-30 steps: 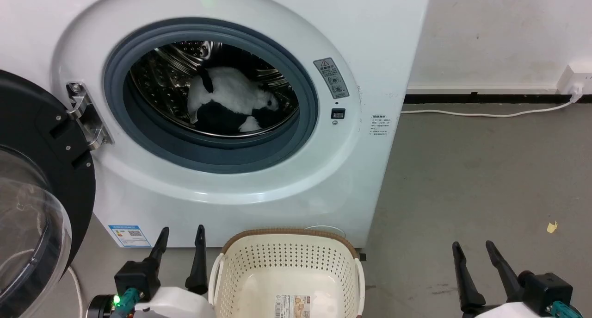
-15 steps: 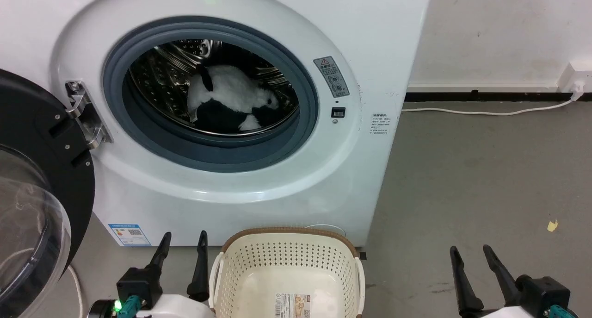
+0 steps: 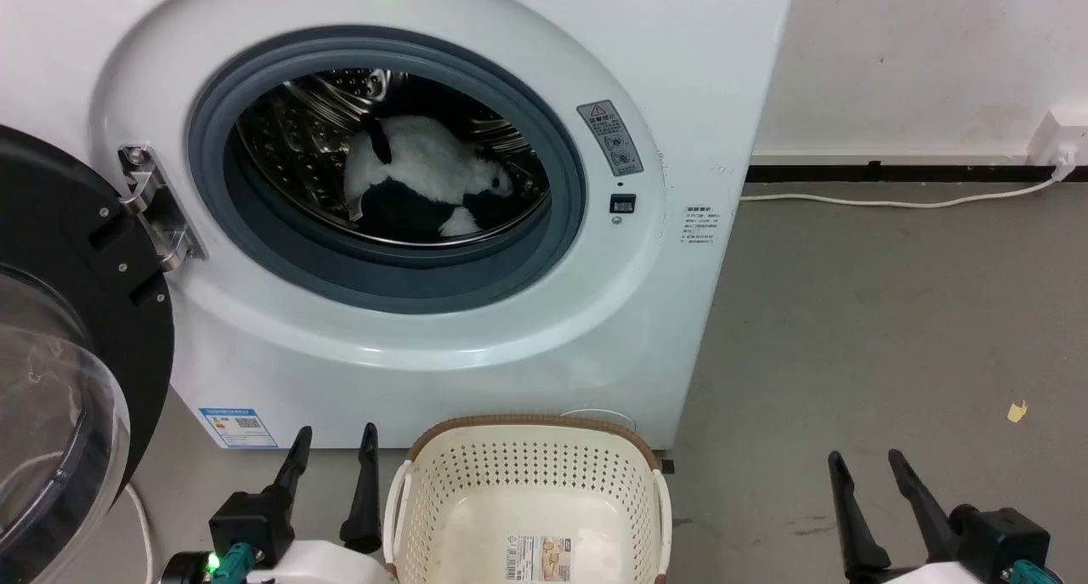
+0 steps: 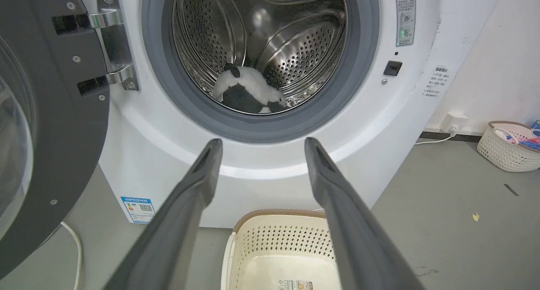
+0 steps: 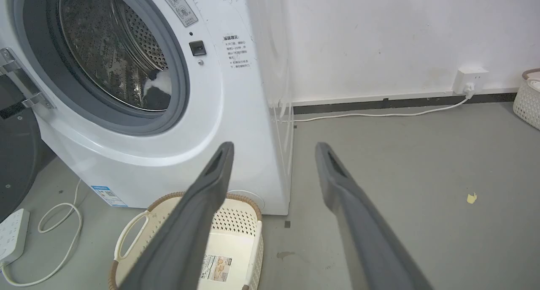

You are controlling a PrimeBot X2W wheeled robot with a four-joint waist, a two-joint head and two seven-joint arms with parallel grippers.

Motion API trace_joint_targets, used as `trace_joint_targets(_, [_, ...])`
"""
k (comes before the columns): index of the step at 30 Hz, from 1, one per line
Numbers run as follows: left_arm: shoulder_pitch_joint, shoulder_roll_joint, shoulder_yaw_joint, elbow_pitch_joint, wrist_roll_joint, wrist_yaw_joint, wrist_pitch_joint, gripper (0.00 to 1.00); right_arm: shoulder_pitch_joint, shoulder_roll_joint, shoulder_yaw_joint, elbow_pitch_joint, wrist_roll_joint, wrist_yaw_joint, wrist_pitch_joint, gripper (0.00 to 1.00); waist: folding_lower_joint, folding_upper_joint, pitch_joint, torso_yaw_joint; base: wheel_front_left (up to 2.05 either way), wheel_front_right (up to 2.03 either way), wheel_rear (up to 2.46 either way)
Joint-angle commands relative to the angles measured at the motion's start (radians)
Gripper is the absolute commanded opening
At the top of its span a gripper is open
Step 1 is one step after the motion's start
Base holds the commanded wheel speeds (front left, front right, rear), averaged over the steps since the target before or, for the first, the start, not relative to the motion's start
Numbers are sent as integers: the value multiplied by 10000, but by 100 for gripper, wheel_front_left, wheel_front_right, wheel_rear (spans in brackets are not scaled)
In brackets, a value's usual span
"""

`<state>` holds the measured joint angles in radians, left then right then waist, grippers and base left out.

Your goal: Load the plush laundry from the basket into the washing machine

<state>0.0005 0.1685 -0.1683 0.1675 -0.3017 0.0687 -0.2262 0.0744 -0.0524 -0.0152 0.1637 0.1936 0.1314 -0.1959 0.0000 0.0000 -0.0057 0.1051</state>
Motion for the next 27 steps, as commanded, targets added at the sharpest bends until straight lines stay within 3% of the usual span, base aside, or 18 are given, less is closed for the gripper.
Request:
trace_joint_targets(1, [0,-1,2,2,7,3,-9,0,-1,0,0,-2,-2,0,2,0,0,0,1,1,0,0,0])
trace_joint_targets(27, [-1,-213,281,-295,540,-124,415,0,-134,4,27,-287,-346,0,353,0,0,0,13,-187,0,0,0])
